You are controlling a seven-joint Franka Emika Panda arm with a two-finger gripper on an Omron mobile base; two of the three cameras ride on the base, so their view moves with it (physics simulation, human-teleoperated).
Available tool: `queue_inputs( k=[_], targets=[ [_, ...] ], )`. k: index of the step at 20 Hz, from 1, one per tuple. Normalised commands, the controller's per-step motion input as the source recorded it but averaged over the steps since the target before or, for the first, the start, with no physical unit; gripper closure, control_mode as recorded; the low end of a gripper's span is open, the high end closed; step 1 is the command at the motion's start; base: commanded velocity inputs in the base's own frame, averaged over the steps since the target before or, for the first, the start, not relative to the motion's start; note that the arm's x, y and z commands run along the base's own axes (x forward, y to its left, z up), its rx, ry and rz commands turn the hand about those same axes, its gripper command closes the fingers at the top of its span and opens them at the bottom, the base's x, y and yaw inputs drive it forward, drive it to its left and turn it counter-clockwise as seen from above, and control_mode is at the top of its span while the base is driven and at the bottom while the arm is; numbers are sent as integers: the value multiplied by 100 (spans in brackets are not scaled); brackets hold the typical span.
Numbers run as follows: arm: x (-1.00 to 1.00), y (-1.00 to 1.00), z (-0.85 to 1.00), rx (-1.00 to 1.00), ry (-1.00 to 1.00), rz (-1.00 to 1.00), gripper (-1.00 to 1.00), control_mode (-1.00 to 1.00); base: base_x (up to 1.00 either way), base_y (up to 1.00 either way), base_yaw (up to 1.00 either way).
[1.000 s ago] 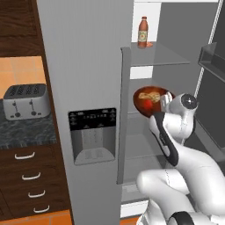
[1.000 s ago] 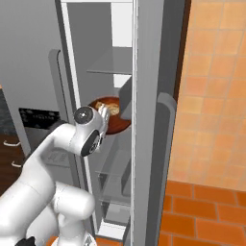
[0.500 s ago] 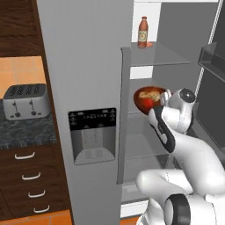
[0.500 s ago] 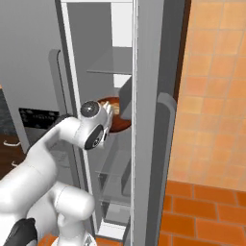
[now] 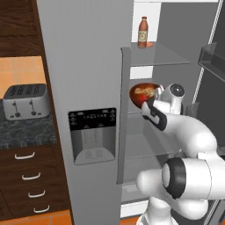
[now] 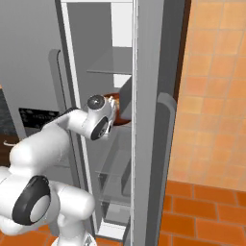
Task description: Pick the chicken drumstick and tomato from their plates and place them in the bowl. Then put the bowl in the fridge.
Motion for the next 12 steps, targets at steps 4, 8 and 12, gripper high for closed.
queue_inputs(
  k=[4,8,12],
  targets=[
    [51,-1,-13,0,3,0,100,-100,0,0,0],
    [36,-3,-27,0,7,0,100,-100,0,0,0],
    [35,-6,-16,0,4,1,100,-100,0,0,0]
  ],
)
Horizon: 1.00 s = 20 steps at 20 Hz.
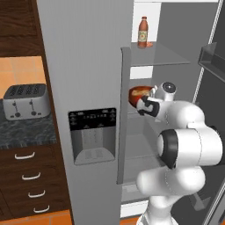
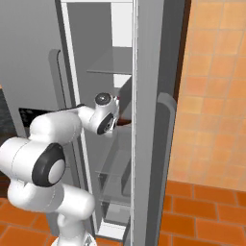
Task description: Pick the chicken drumstick and tomato from their plates and place them in the bowl. Then put the bowl in the fridge.
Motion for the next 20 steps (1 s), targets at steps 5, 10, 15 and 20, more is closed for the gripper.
queue_inputs(
  k=[5,10,15,20],
  targets=[
    [39,-11,-1,0,2,2,100,-100,0,0,0],
    [34,-9,-13,0,7,0,100,-100,0,0,0],
    [33,-4,-16,0,4,0,100,-100,0,0,0],
    [14,0,-38,0,2,0,100,-100,0,0,0]
  ],
)
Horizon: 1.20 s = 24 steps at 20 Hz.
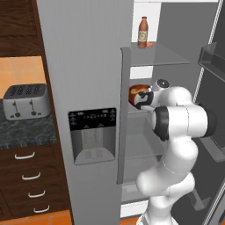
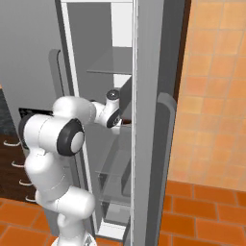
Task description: Pick the chicken drumstick and tomato from their plates and place them in the bowl. Then put the bowl in the fridge.
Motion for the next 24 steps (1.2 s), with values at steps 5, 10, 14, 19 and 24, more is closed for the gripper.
queue_inputs(
  k=[5,10,14,19,24],
  targets=[
    [37,0,-5,0,0,0,100,-100,0,0,0],
    [45,-1,0,0,0,1,100,-100,0,0,0],
    [24,-1,-1,0,0,1,-100,-100,0,0,0],
    [-3,0,5,0,0,0,-100,-100,0,0,0],
    [-75,-3,19,0,-6,0,-100,-100,0,0,0]
  ],
)
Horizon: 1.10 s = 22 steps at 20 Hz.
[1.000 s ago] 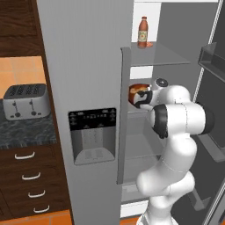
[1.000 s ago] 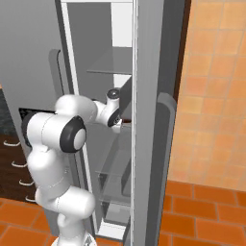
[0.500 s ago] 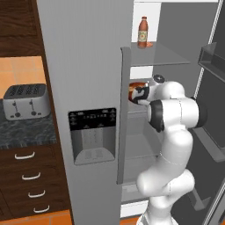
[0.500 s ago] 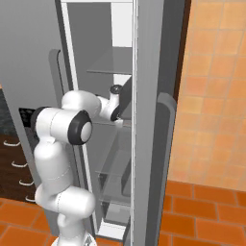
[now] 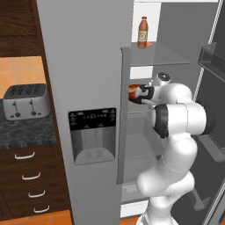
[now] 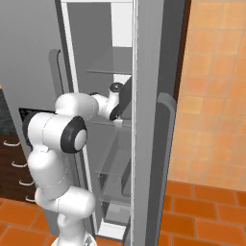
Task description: Pick the chicken drumstick and tomato from their plates and place them in the bowl. Then put the bowl in the fridge.
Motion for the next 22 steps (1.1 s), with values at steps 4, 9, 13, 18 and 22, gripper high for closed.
queue_inputs(
  k=[4,9,13,18,22],
  targets=[
    [-99,11,13,4,-4,0,-100,-100,0,0,0],
    [-100,28,46,2,0,0,-100,-100,0,0,0],
    [-100,38,25,0,0,0,-100,-100,0,0,0],
    [-100,23,6,-3,0,0,-100,-100,0,0,0],
    [-100,12,0,-2,0,0,-100,-100,0,0,0]
  ],
)
